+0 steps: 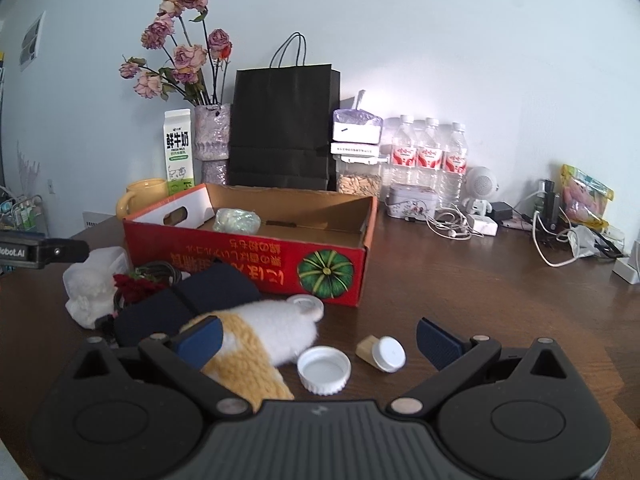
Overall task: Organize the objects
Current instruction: 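Grasp the second white bottle cap with the right tool while the left tool approaches the translucent container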
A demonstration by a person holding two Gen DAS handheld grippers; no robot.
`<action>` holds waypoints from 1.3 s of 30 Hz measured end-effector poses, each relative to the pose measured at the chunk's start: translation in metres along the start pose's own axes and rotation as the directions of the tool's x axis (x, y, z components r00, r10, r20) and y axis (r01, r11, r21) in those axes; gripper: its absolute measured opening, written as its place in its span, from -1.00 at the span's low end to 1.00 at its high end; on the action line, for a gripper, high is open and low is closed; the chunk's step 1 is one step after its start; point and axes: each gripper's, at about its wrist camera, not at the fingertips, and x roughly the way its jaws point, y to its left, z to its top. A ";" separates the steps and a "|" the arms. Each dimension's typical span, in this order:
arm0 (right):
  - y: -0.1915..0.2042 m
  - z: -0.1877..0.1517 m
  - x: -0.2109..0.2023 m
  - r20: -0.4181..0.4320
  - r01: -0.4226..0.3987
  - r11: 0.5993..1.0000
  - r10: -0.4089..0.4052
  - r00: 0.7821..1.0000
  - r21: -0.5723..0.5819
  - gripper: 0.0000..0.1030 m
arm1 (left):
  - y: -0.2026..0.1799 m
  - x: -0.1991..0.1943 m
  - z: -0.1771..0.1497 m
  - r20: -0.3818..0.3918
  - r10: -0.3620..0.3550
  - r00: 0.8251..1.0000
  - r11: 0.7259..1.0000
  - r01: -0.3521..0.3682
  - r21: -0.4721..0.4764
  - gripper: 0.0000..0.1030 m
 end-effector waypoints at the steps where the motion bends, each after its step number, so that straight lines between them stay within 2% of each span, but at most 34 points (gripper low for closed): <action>1: -0.002 -0.003 -0.003 -0.003 0.004 1.000 -0.004 1.000 0.004 1.00 | 0.002 -0.002 -0.003 -0.007 0.005 1.000 1.000 -0.005 -0.002 1.00; 8: -0.019 -0.020 -0.014 -0.040 0.041 0.999 -0.040 0.998 0.014 1.00 | 0.014 -0.007 -0.019 -0.058 0.034 0.998 0.999 -0.035 -0.014 1.00; 13: -0.034 -0.026 -0.008 -0.062 0.064 0.997 -0.062 0.996 0.034 1.00 | 0.018 -0.005 -0.020 -0.067 0.055 0.996 0.998 -0.058 -0.037 1.00; 19: -0.048 -0.022 0.014 -0.075 0.040 0.999 -0.038 0.996 0.021 1.00 | 0.018 0.000 -0.018 -0.076 0.065 0.995 0.997 -0.068 -0.045 1.00; 24: -0.061 -0.015 0.048 -0.113 0.013 1.000 -0.010 0.994 0.023 0.65 | 0.019 0.002 -0.016 -0.077 0.082 0.994 0.995 -0.086 -0.054 1.00; 29: -0.077 -0.010 0.077 -0.148 -0.030 0.996 0.042 0.988 0.084 0.18 | 0.023 0.002 -0.012 -0.073 0.111 0.991 0.991 -0.116 -0.063 1.00; 34: -0.082 -0.007 0.094 -0.163 -0.080 0.991 0.097 0.982 0.109 0.02 | 0.027 0.009 -0.011 -0.085 0.118 0.989 0.989 -0.125 -0.082 1.00; 35: -0.081 -0.007 0.097 -0.169 -0.085 0.990 0.102 0.980 0.109 -0.11 | 0.028 0.011 -0.010 -0.088 0.119 0.989 0.988 -0.126 -0.084 1.00; 39: -0.081 -0.008 0.096 -0.155 -0.127 0.984 0.146 0.977 0.124 -0.41 | 0.029 0.015 -0.010 -0.093 0.123 0.988 0.987 -0.132 -0.093 1.00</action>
